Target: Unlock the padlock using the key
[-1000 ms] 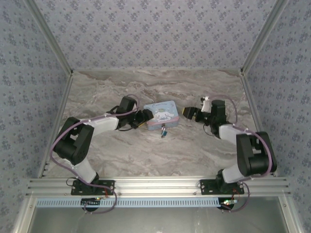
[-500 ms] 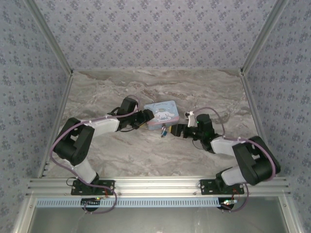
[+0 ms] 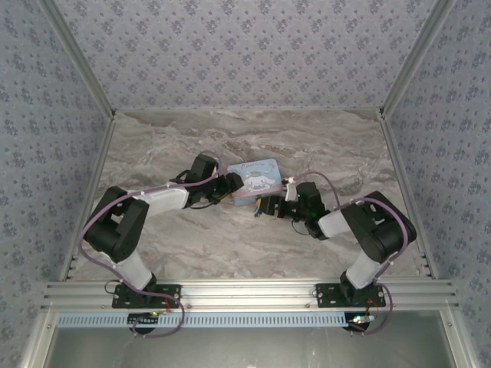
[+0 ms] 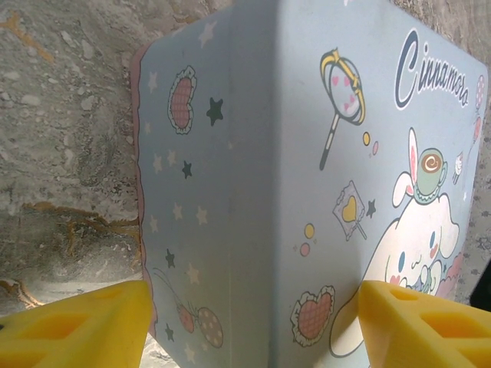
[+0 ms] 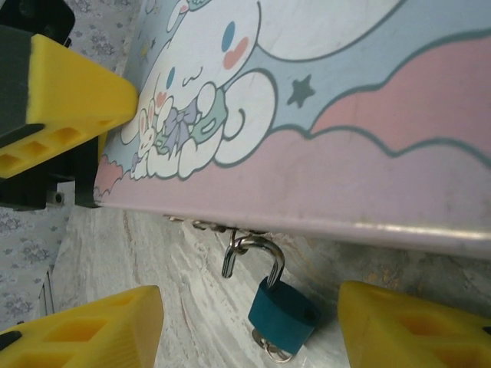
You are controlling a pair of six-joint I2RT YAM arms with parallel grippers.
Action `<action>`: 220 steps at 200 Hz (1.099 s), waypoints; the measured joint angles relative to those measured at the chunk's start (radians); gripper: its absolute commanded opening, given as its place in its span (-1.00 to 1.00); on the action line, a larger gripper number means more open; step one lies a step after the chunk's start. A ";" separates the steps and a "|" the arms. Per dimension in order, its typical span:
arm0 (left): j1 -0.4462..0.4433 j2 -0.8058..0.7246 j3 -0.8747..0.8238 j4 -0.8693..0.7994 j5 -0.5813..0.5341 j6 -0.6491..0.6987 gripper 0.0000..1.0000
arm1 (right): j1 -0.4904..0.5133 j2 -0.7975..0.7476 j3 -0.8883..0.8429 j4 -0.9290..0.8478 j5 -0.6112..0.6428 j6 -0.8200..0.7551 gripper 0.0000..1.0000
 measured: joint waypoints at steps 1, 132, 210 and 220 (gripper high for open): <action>0.000 0.000 0.000 0.000 0.000 0.000 0.42 | 0.000 0.001 0.000 0.002 0.000 0.001 0.25; 0.000 0.000 -0.007 0.016 -0.006 -0.011 0.41 | 0.015 0.143 0.034 0.186 -0.003 0.085 -0.13; 0.000 0.000 -0.007 0.018 -0.008 -0.011 0.41 | 0.013 0.148 0.034 0.206 -0.013 0.091 -0.37; 0.000 0.000 -0.007 0.018 -0.008 -0.011 0.42 | 0.013 0.148 0.034 0.206 -0.013 0.091 -0.38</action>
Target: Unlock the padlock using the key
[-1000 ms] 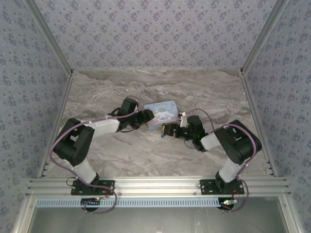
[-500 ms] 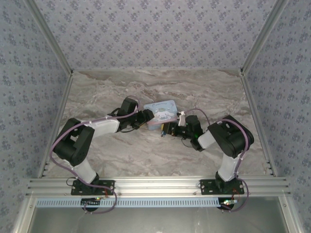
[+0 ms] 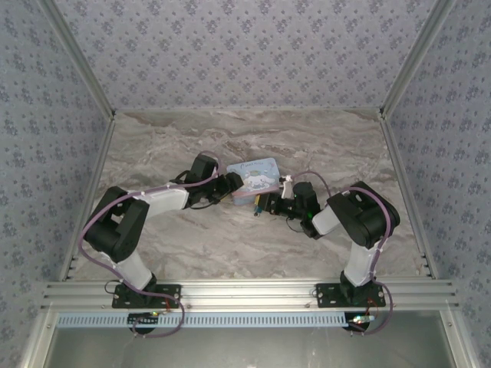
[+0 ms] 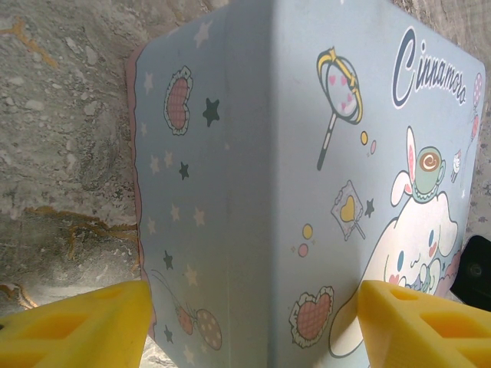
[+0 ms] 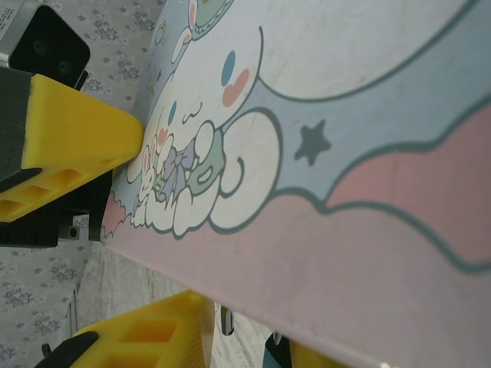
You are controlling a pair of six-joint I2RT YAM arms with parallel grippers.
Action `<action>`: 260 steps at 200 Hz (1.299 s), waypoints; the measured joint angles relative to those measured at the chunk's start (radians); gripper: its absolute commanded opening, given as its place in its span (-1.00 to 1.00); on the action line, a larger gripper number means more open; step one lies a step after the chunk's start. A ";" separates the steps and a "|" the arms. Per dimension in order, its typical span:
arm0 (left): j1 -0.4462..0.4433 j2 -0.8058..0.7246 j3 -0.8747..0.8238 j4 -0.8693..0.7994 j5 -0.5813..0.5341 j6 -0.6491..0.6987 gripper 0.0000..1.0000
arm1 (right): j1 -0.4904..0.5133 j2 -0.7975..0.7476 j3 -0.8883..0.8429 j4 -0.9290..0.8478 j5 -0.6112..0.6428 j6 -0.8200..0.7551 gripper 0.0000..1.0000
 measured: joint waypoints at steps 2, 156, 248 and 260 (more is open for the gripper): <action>0.000 0.000 0.000 0.000 0.000 0.000 0.41 | 0.000 0.000 0.000 0.000 0.000 0.000 -0.38; 0.000 -0.007 -0.004 -0.002 -0.019 0.000 0.42 | -0.012 0.001 -0.022 0.008 -0.004 0.007 -0.96; -0.010 -0.018 -0.012 -0.010 -0.024 0.001 0.43 | -0.058 -0.019 -0.052 0.031 0.000 0.043 -1.00; -0.010 -0.020 -0.014 -0.011 -0.026 0.001 0.43 | -0.069 -0.028 -0.058 0.027 0.011 0.050 -1.00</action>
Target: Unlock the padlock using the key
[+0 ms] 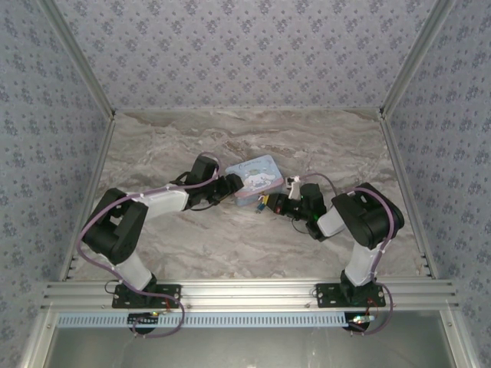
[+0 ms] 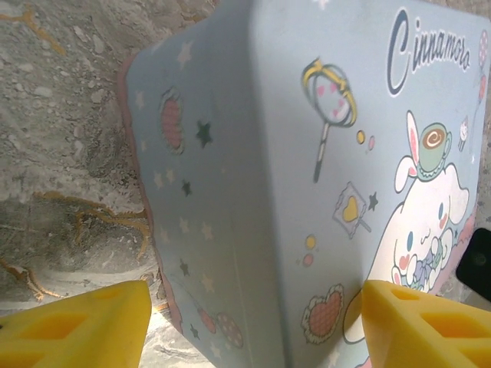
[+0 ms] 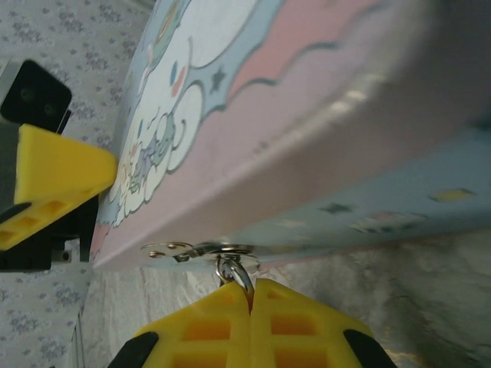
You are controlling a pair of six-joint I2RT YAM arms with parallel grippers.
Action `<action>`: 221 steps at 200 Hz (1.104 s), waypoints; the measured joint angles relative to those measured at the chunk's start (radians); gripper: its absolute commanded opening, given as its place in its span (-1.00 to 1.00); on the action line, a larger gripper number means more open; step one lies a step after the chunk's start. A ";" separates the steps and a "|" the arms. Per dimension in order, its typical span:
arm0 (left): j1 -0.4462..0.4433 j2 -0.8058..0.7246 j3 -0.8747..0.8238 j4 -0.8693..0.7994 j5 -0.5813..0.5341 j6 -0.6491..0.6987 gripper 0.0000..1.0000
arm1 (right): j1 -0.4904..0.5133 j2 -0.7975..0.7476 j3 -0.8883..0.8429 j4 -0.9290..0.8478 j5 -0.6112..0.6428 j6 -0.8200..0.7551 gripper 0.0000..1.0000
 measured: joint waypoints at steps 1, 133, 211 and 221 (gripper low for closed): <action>0.000 0.000 0.000 0.000 0.000 0.000 0.43 | -0.001 -0.001 0.000 0.000 0.000 0.001 -1.00; -0.001 -0.010 -0.010 0.000 -0.003 0.001 0.54 | -0.087 -0.124 -0.023 -0.087 0.090 0.043 -1.00; 0.050 -0.322 -0.023 -0.171 -0.153 0.066 0.99 | -0.067 -0.577 0.032 -0.739 0.119 -0.198 -1.00; 0.064 -0.383 -0.027 -0.188 -0.178 0.075 0.99 | -0.062 -0.631 0.065 -0.862 0.120 -0.240 -1.00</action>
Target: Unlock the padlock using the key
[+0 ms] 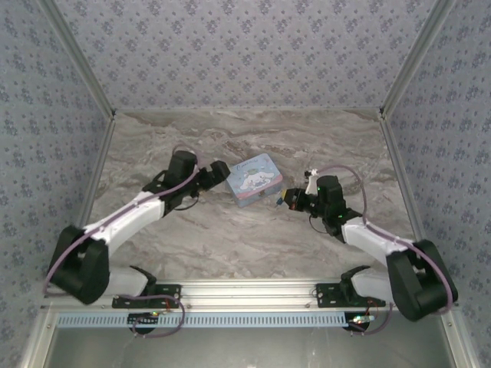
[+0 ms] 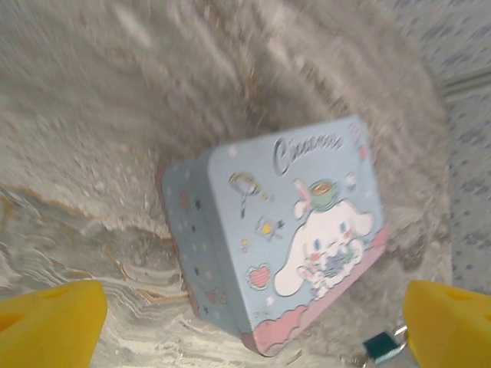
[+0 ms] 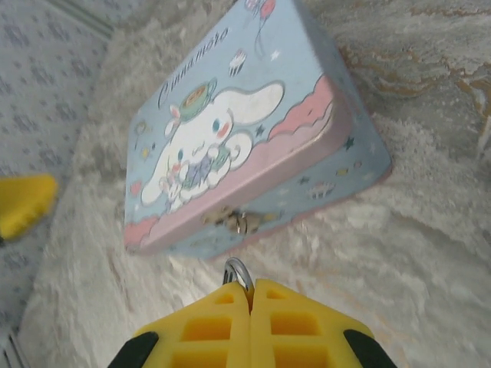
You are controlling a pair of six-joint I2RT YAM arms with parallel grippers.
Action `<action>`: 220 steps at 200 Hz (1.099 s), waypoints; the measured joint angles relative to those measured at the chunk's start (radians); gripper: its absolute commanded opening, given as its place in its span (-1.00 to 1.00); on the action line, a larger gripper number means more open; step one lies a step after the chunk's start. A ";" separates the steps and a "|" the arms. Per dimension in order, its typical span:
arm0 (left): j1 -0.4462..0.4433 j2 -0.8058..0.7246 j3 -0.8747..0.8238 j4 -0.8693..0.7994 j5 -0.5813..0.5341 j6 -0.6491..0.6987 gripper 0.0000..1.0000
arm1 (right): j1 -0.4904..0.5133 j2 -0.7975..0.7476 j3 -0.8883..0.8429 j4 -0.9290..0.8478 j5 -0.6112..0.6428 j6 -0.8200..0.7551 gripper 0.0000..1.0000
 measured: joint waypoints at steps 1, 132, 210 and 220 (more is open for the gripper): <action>0.001 -0.004 0.000 0.000 -0.002 0.001 0.99 | 0.000 -0.003 0.002 -0.008 0.000 -0.003 -1.00; 0.075 -0.200 -0.064 -0.158 -0.118 0.035 0.99 | 0.094 0.152 0.108 -0.594 -0.105 -0.143 -0.64; 0.151 -0.214 -0.075 -0.185 -0.107 0.071 0.99 | -0.016 -0.043 0.137 -0.582 0.003 -0.195 -0.02; 0.168 -0.227 -0.076 -0.188 -0.109 0.087 0.99 | -0.051 -0.092 0.140 -0.585 0.030 -0.215 0.09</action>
